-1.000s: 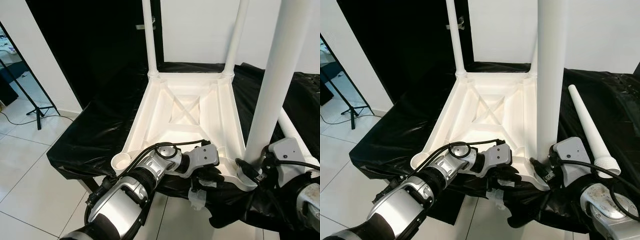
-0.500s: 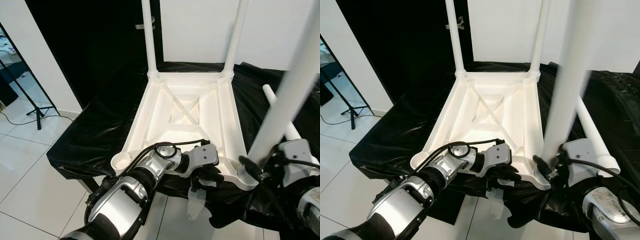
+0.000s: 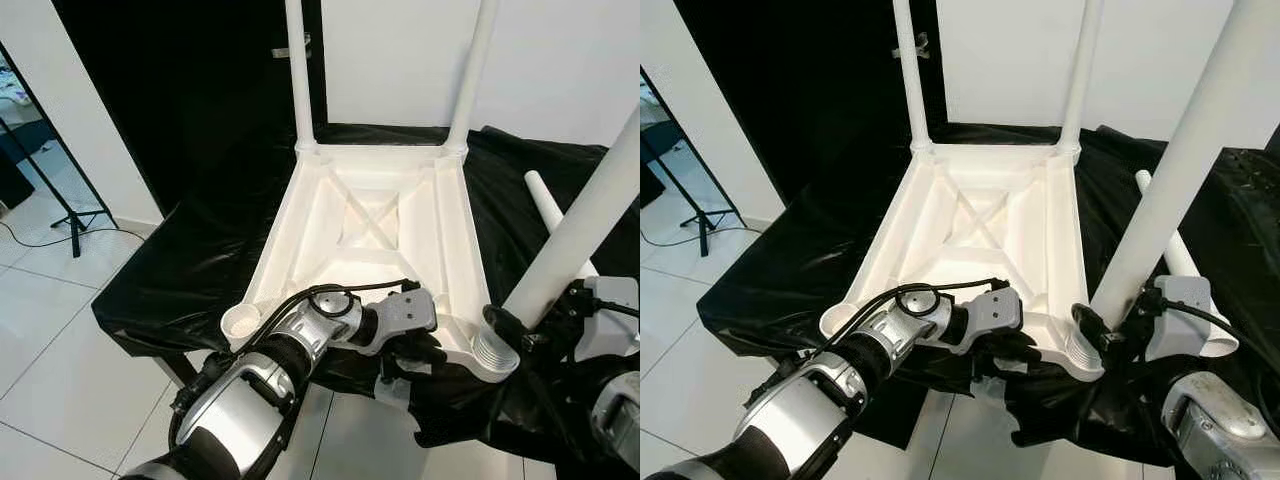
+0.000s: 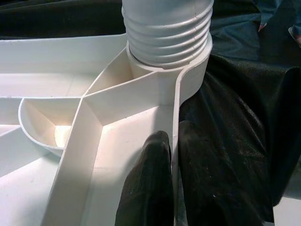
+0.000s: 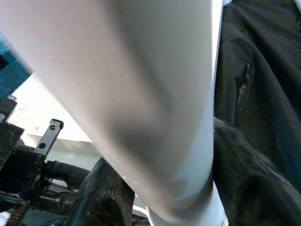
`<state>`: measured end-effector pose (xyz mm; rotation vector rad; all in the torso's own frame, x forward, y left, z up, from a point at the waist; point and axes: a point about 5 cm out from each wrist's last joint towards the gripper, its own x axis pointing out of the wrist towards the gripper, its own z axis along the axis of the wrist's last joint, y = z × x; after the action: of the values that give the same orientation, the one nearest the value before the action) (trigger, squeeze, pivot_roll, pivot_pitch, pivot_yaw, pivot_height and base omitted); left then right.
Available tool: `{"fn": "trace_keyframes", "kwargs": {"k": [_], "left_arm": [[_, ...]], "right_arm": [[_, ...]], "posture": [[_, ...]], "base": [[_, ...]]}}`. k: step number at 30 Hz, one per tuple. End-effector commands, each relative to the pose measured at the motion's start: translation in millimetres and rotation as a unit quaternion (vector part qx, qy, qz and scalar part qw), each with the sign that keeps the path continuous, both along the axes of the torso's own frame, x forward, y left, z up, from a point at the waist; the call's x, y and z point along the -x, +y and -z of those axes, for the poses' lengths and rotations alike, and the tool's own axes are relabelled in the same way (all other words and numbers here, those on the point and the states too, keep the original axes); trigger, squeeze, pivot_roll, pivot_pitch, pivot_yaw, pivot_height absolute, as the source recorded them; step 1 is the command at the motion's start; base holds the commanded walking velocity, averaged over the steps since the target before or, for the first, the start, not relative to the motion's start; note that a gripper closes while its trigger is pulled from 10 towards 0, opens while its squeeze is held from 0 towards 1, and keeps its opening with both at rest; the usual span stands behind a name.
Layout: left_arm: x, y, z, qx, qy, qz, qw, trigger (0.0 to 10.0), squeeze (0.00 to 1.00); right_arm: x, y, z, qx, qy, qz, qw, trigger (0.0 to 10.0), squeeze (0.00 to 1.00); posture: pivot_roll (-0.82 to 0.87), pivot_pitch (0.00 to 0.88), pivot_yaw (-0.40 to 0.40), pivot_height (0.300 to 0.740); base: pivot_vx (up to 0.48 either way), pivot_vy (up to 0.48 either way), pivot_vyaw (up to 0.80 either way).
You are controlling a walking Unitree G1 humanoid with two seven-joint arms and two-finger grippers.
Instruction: Building children table
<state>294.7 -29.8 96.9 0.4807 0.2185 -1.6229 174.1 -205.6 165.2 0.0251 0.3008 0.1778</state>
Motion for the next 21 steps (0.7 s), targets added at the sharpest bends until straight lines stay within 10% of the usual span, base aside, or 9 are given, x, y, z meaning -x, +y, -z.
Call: {"fn": "trace_keyframes", "kwargs": {"k": [1, 16, 21], "left_arm": [[-5.5, 14.4, 16, -0.018, 0.02, -0.071, 0.997, 10.0, 0.0], [-7.8, 22.8, 18, -0.021, 0.021, -0.083, 0.996, 10.0, 0.0], [-11.9, 29.1, 17, -0.016, 0.024, -0.1, 0.995, 10.0, 0.0]], "right_arm": [[11.3, 16.8, 37, -0.049, 0.099, -0.031, 0.993, 10.0, 0.0], [7.1, -3.7, 25, -0.007, -0.065, 0.14, 0.988, 10.0, 0.0], [-4.7, -7.0, 26, 0.039, -0.121, 0.258, 0.958, 10.0, 0.0]], "posture": [[-0.04, 0.0, 0.083, 0.74], [0.01, 0.0, 0.101, 0.74], [0.08, 0.0, 0.136, 0.74]], "base": [[0.0, 0.0, 0.0], [0.0, 0.0, 0.0], [0.0, 0.0, 0.0]]}}
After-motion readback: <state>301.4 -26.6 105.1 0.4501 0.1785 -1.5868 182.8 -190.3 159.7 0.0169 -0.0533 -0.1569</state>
